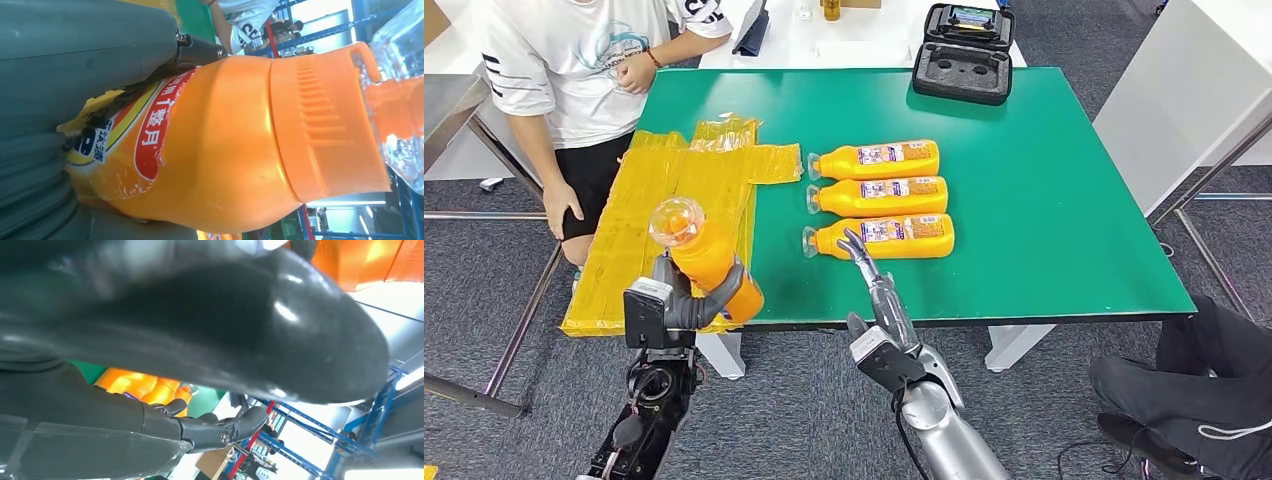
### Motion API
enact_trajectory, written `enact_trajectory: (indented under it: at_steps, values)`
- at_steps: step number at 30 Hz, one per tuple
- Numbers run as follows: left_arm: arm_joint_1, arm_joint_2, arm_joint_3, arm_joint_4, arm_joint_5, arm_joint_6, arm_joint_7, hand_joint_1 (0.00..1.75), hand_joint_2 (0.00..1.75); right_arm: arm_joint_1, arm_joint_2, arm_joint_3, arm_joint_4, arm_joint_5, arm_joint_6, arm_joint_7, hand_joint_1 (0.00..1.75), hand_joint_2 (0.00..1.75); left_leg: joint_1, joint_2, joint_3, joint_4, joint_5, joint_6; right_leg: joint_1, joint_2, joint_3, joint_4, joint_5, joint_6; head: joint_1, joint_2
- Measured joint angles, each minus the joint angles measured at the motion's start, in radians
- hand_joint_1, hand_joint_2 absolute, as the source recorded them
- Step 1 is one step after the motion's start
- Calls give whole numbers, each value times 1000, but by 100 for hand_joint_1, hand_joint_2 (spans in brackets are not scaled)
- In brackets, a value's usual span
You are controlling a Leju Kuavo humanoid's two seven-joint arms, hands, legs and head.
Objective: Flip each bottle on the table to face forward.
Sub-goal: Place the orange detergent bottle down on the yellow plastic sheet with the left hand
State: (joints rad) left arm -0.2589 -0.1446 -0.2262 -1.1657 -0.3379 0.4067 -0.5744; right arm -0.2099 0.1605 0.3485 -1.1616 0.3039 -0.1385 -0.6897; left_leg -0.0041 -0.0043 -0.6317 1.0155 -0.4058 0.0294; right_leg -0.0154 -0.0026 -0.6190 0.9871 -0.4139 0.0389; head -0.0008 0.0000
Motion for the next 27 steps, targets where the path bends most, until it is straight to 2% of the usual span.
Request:
enact_trajectory:
  at_steps: [6,9,13,17,21,27]
  values:
    - [-9,11,6,-15,-39,38,4,175,175,2,-3,0,-8,-2,0,3,0,0,0,0,0,0,0,0,0,0,0,0,0,0,0,0]
    - [-30,27,15,-30,-114,76,35,175,175,7,-6,0,-10,-6,0,6,0,0,0,0,0,0,0,0,0,0,0,0,0,0,0,0]
    - [-89,56,22,-24,-297,117,122,175,175,21,-9,0,-14,-10,0,7,0,0,1,0,0,0,1,0,1,0,0,0,0,0,0,0]
    - [-170,81,11,40,-565,139,249,175,175,35,-9,-1,-19,-18,7,9,0,0,1,0,0,0,1,-1,1,0,0,0,0,0,0,0]
    - [-220,90,-31,137,-770,108,343,175,175,45,-8,-2,-19,-23,30,9,0,0,1,0,0,0,1,-1,1,0,0,0,0,0,0,0]
    - [-290,97,-92,265,-887,3,397,175,175,67,-7,-12,-28,-20,57,10,0,0,1,0,0,0,1,-1,1,0,0,0,0,0,0,0]
